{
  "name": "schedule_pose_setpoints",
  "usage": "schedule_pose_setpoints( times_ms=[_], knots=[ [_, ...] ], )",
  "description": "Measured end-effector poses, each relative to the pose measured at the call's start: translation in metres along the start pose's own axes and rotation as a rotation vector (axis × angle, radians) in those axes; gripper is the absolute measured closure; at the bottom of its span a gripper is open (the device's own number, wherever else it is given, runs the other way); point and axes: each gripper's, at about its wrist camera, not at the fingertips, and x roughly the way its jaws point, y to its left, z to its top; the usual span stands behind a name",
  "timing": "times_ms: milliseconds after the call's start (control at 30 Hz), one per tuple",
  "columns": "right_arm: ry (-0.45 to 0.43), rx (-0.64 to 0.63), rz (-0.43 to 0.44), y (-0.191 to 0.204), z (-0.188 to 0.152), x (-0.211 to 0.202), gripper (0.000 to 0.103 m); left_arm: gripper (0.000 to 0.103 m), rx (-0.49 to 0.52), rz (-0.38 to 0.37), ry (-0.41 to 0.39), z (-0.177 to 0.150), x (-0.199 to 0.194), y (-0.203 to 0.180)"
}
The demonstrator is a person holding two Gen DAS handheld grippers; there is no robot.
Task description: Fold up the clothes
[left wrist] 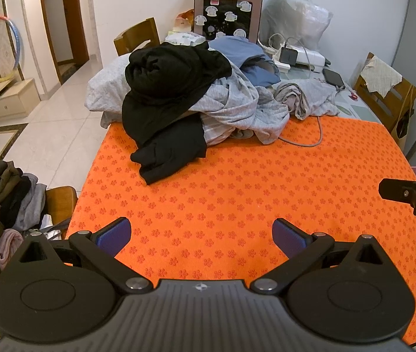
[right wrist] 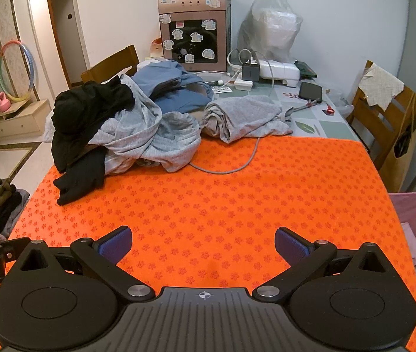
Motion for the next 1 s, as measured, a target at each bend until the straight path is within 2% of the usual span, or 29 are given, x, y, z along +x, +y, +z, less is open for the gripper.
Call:
schedule_pose_setpoints(
  times_ms=[1000],
  knots=[
    [0.051,-0.001,0.0,0.001,0.006,0.022,0.0,0.0,0.009,-0.021,0.054,0.005,0.019,-0.002]
  ],
)
